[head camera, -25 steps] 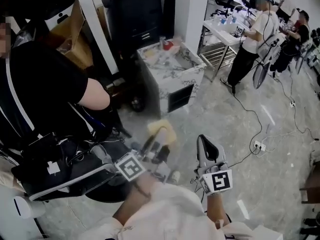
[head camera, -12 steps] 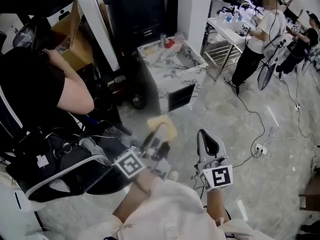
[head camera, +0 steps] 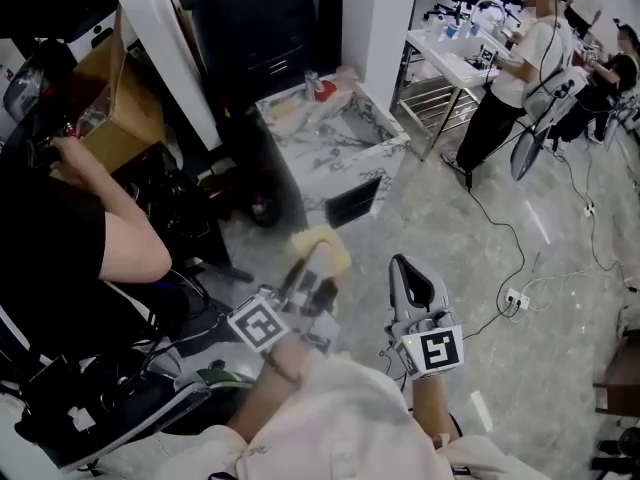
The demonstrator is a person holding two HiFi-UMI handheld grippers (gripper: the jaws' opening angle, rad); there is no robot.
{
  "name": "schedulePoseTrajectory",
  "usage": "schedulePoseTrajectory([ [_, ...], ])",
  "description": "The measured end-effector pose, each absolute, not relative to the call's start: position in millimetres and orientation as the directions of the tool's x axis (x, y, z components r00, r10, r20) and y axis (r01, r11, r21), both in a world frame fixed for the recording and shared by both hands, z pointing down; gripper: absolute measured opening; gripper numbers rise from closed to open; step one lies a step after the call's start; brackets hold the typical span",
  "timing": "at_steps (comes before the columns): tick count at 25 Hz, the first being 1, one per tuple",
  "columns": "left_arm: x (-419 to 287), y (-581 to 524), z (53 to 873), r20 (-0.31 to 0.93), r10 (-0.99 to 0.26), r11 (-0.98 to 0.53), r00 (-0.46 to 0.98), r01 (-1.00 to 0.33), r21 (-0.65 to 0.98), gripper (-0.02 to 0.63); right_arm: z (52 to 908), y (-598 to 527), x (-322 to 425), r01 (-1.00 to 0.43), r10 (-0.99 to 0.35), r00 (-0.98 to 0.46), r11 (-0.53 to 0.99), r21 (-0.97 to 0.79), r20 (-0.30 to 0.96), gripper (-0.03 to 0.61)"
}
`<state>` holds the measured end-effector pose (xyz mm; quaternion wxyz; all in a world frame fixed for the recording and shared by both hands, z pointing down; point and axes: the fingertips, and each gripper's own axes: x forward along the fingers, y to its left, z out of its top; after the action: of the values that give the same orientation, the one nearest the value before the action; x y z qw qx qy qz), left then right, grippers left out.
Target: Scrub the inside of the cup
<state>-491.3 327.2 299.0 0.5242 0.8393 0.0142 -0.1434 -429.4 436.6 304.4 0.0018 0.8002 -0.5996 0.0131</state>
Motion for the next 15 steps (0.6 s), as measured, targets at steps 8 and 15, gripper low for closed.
schedulePoseTrajectory([
  [8,-434.0,256.9,296.1,-0.264,-0.124,-0.440,0.957,0.185,0.879,0.023,306.0,366.9,-374.1,-0.957,-0.956,0.290,-0.291,-0.010,0.041,-0.002],
  [15,-400.7,207.8,300.6,-0.269,-0.108,-0.425,0.957,0.200,0.883,0.023,311.4,316.7,-341.7,-0.952,-0.950,0.306,-0.307,0.000,0.062,-0.002],
])
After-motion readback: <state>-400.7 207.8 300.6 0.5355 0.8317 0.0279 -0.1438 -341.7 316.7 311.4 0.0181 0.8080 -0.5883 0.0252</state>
